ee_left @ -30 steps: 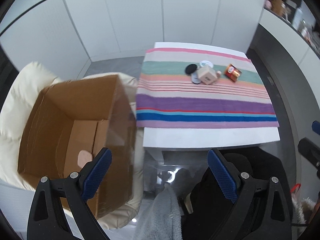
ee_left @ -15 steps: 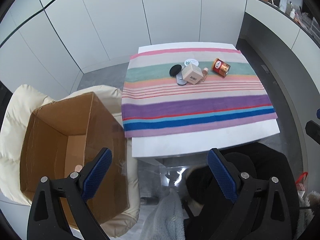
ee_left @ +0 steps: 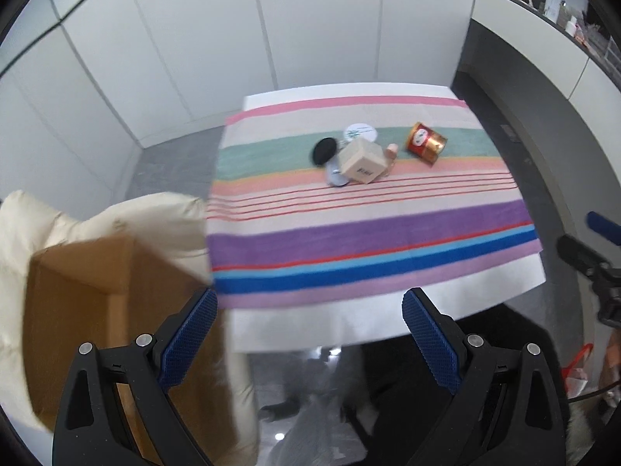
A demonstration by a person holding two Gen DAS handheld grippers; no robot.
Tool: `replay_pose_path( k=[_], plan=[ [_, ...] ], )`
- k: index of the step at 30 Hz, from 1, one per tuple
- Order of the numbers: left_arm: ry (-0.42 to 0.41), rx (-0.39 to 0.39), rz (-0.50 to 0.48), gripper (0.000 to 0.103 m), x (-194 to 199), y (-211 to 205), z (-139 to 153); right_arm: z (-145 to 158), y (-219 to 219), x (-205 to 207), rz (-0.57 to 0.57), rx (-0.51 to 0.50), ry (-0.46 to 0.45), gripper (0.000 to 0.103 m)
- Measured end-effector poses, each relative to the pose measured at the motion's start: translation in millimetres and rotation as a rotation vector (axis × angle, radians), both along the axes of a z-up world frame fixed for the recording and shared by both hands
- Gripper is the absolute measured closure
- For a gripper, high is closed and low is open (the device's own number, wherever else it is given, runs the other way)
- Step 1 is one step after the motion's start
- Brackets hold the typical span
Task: Organize objects
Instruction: 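Move both empty tools back from the box toward the table, then grasp the cream box with the left tool while the right tool grasps the red tin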
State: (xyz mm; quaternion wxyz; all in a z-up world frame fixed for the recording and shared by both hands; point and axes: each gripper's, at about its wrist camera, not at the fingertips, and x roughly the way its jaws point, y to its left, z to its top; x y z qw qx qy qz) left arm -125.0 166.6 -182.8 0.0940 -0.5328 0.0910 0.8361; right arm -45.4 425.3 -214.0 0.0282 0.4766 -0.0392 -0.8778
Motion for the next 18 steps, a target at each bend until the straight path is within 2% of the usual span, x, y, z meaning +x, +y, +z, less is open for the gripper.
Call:
replay_pose_path(
  k=[4,8,13,18],
  plan=[
    [-0.038,0.119,-0.052,0.006,-38,20,-27,-28,7,-36,0.032,-0.042,0.005,0.000],
    [-0.058,0.149,-0.055,0.006,-76,40,-55,-58,18,-76,0.025,-0.058,0.013,0.000],
    [-0.110,0.210,0.004,0.006,-130,51,-94,-91,33,-124,0.004,-0.072,0.010,0.000],
    [-0.124,0.236,0.066,0.006,-172,59,-125,-116,44,-163,0.005,-0.060,-0.002,0.000]
  ],
)
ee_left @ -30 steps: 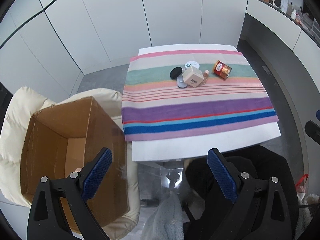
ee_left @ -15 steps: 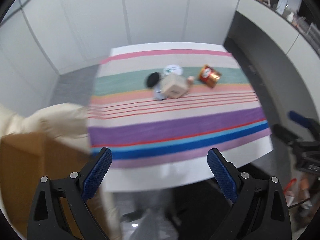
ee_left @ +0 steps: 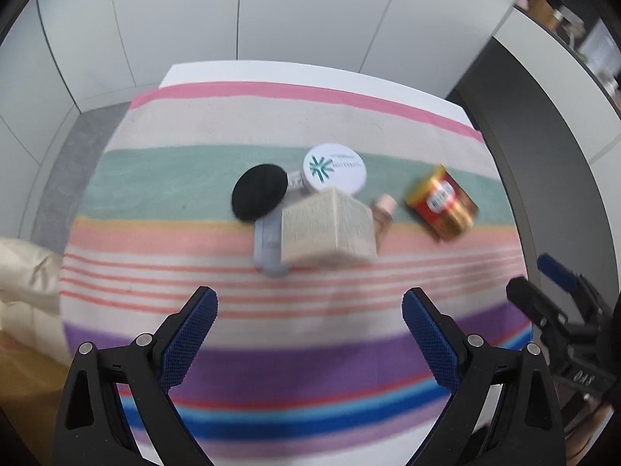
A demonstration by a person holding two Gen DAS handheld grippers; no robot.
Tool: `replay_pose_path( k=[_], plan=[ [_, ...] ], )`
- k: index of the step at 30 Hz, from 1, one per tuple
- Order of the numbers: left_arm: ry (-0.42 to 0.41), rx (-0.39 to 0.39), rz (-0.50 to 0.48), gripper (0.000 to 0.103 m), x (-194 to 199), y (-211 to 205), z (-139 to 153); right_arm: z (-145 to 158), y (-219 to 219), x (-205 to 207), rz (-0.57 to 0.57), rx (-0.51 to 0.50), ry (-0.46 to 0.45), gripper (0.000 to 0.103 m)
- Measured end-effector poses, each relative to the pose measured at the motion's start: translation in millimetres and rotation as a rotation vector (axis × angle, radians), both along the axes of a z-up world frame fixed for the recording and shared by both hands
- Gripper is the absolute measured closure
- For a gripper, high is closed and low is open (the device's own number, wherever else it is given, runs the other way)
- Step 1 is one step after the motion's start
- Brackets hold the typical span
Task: Organize objects
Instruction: 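Grasp the cream box with the left tool while the right tool grasps the red tin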
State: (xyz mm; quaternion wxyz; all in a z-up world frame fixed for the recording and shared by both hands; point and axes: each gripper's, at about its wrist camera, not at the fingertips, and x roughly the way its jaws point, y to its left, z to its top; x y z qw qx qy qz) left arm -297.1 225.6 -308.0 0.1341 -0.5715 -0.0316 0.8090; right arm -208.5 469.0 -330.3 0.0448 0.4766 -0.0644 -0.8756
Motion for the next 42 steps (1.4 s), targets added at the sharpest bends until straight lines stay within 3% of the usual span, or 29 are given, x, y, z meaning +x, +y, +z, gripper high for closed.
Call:
replay_pose_path(
  k=[6,10,11,13,15,17,18,22,23,24,25,26,27,29,33,34,36,39,42],
  plan=[
    [-0.065,0.041,0.037,0.006,-37,13,-32,-28,6,-44,0.023,-0.047,-0.008,0.000],
    [-0.096,0.023,0.046,0.007,-49,19,-53,-48,4,-68,0.060,-0.103,-0.022,0.000],
    [-0.089,0.013,0.051,0.008,-50,20,-57,-54,3,-73,0.072,-0.111,-0.033,0.007],
    [-0.070,0.017,0.055,0.012,-51,21,-61,-62,-1,-79,0.089,-0.108,-0.059,0.030],
    [-0.050,0.029,0.052,0.014,-49,21,-61,-68,-4,-81,0.102,-0.092,-0.080,0.063],
    [-0.034,0.021,0.041,0.015,-48,23,-60,-72,-6,-80,0.124,-0.104,-0.090,0.081],
    [-0.020,0.006,0.034,0.015,-46,25,-59,-73,-7,-78,0.131,-0.104,-0.092,0.084],
    [0.037,-0.040,0.009,0.023,-40,35,-45,-70,-11,-72,0.137,-0.061,-0.072,0.084],
    [0.038,-0.044,0.004,0.024,-39,37,-42,-69,-10,-71,0.134,-0.054,-0.061,0.077],
    [0.035,-0.040,0.000,0.025,-41,37,-39,-67,-8,-70,0.127,-0.049,-0.052,0.051],
    [0.029,-0.037,-0.005,0.022,-42,38,-39,-65,-7,-70,0.117,-0.043,-0.043,0.035],
    [0.021,-0.037,-0.006,0.022,-43,38,-39,-62,-5,-69,0.106,-0.033,-0.023,0.011],
    [0.014,-0.037,-0.003,0.020,-46,37,-41,-57,-3,-68,0.089,-0.015,0.015,0.005],
    [-0.002,-0.022,0.013,0.018,-49,34,-45,-50,-1,-71,0.092,0.002,0.053,0.005],
    [-0.015,0.031,0.045,0.016,-51,24,-52,-56,-9,-96,0.153,0.036,0.025,0.005],
    [-0.017,0.047,0.051,0.017,-52,22,-52,-59,-14,-101,0.184,0.054,0.019,0.008],
    [-0.011,0.071,0.055,0.019,-53,19,-51,-63,-30,-107,0.271,0.044,0.000,0.045],
    [0.040,0.092,0.048,0.033,-49,16,-41,-62,-42,-103,0.293,0.091,0.001,0.047],
    [0.043,0.055,0.042,0.033,-53,20,-38,-61,-44,-93,0.272,0.098,0.008,0.047]
  ],
)
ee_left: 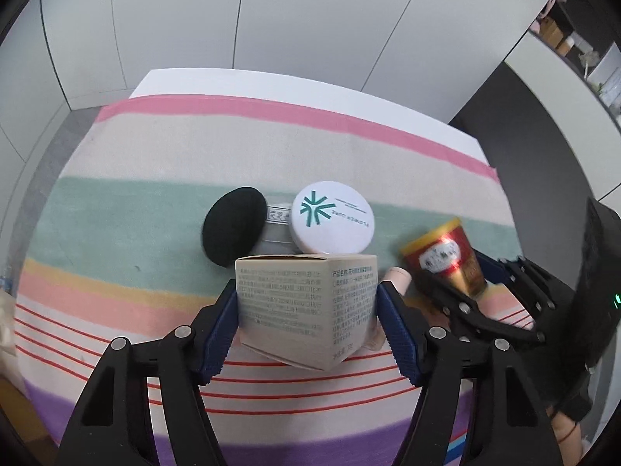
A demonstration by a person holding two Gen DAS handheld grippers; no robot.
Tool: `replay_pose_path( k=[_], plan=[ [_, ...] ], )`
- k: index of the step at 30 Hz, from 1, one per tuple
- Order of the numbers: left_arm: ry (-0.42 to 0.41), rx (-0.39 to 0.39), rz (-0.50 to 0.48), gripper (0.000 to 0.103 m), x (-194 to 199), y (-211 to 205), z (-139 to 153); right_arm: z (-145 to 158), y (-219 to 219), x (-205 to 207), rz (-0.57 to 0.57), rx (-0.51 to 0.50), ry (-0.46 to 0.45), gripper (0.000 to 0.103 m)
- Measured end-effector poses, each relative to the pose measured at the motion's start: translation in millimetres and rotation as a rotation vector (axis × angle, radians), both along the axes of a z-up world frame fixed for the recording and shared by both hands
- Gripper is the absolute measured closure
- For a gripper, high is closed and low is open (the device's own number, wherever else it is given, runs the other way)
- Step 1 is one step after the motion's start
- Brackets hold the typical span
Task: Organize objects
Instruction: 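Grasp the cream box with the left tool while the right tool grasps the red tin, then lift and carry the cream box and red tin with both tools over the cardboard box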
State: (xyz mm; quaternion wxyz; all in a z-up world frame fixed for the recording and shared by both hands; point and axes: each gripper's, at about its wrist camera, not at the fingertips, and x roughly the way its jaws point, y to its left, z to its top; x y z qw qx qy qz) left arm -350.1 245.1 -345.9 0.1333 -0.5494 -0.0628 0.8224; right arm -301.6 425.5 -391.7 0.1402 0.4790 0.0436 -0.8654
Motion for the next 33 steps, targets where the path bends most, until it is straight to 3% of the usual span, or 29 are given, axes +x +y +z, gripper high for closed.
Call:
replay_pose_path(
  k=[7,12,19,24,33],
  plan=[
    [-0.041,0.010,0.026,0.033,4,-1,-5,12,11,20,-0.058,-0.027,-0.028,0.047],
    [-0.020,-0.028,0.023,0.033,9,1,13,33,14,40,-0.080,0.000,-0.032,0.047],
    [0.060,-0.156,0.015,0.033,25,-6,70,78,4,45,-0.149,0.001,-0.018,0.047],
    [0.116,-0.234,0.026,0.033,39,-11,119,126,5,61,-0.190,0.001,0.004,0.047],
    [0.209,-0.250,0.029,0.033,70,-28,211,227,-6,90,-0.215,0.018,0.074,0.047]
  ],
)
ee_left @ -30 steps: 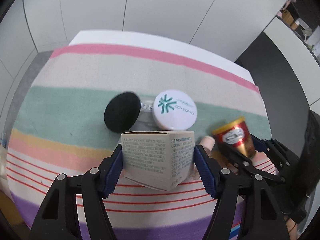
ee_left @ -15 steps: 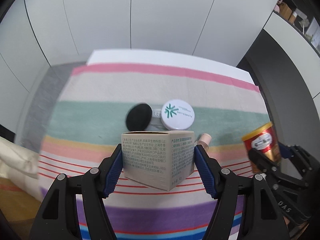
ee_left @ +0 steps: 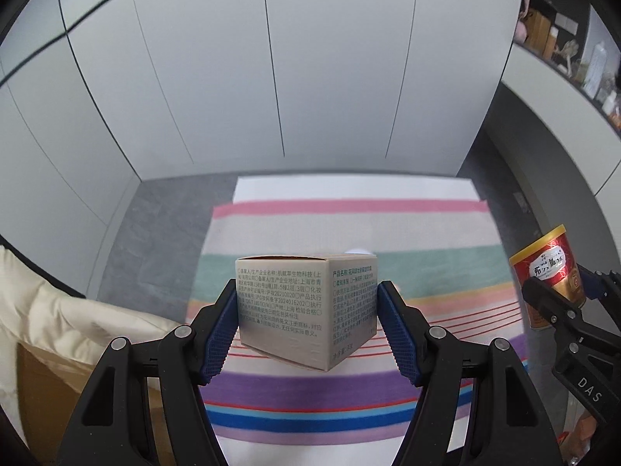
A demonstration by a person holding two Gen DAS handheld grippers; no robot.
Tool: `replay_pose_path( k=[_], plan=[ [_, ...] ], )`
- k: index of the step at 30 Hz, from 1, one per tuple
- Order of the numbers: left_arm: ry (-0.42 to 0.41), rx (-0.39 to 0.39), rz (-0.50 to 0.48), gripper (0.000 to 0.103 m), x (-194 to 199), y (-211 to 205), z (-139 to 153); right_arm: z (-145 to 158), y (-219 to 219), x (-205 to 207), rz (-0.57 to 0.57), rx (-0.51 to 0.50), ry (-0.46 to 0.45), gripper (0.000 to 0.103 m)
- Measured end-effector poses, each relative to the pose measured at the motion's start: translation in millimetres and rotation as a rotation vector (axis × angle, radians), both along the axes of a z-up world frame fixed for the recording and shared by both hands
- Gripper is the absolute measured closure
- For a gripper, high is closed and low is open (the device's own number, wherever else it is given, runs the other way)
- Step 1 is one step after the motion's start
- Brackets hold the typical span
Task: Organize objects
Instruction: 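Lift and carry the cream box and red tin with both tools over the cardboard box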
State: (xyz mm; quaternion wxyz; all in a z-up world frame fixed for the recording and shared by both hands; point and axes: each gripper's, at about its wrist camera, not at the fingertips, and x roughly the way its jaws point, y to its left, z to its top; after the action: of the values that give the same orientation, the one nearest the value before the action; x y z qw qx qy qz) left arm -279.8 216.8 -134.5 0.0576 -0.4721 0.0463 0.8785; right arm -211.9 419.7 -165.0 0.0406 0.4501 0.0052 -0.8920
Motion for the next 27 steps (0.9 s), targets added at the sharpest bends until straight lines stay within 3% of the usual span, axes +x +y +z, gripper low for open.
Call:
replay_pose_path(
  k=[4,11,27],
  plan=[
    [0.038,0.004,0.005,0.033,14,-3,37,38,-4,12,-0.002,0.008,0.045,0.047],
    [0.051,0.037,-0.001,0.033,33,-8,66,83,-12,31,-0.002,0.009,0.101,0.047],
    [0.045,0.013,0.002,0.033,51,-6,74,88,-5,42,-0.026,0.021,0.101,0.047]
  ],
)
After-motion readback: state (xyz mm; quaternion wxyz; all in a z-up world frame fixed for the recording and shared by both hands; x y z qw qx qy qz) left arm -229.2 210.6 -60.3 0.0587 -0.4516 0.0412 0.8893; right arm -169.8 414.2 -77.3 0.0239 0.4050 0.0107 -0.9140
